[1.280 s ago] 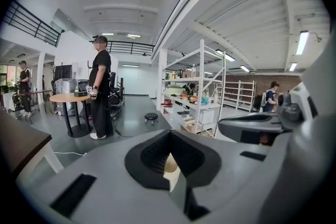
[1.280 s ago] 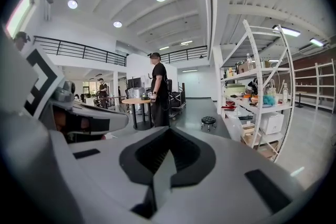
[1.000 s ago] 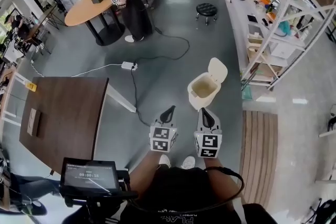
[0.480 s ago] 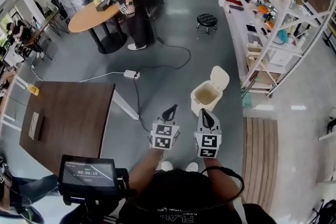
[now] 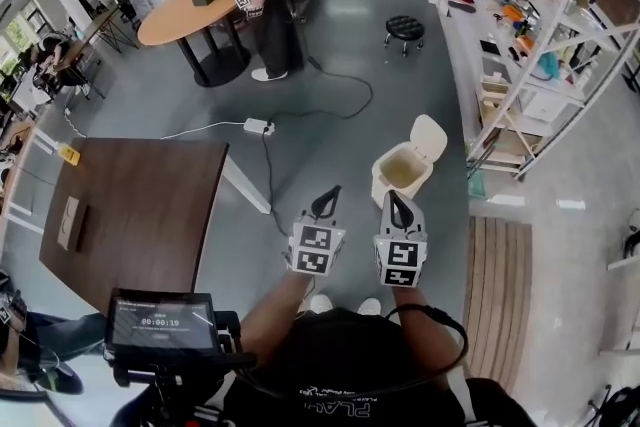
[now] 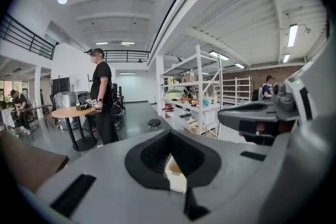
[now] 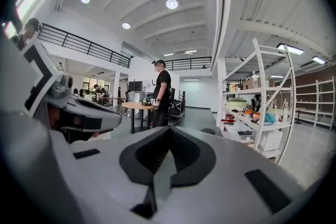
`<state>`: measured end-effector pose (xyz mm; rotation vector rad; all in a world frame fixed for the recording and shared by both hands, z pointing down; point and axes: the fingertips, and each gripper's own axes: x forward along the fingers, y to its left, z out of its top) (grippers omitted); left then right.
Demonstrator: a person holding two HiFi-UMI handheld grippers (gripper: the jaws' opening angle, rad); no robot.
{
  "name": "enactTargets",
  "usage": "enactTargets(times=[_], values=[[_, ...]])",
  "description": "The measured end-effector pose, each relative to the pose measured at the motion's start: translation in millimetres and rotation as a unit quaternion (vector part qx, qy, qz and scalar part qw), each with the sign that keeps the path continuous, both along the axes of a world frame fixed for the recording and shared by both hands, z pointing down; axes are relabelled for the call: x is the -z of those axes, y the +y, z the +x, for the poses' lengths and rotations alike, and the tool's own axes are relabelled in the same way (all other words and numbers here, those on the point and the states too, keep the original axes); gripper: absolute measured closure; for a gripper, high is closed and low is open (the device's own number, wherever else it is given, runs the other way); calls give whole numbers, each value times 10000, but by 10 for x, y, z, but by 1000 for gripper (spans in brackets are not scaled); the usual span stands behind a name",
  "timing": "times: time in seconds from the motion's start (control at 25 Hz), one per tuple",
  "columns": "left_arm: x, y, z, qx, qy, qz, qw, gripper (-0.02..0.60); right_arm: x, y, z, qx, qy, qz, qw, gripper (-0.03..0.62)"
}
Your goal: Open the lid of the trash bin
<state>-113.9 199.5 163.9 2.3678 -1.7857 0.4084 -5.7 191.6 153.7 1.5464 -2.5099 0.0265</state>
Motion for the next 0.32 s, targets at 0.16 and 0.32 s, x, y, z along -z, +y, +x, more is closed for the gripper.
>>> enactTargets(times=[0.16,0.32], values=[[-12,43,-81,82,97,-84,9999,583,-7,24,-108,102,21,25,9999,594],[-48,36,-172,185,103,-45,9998,583,12,17,-170,142,-10,63,9999,594]])
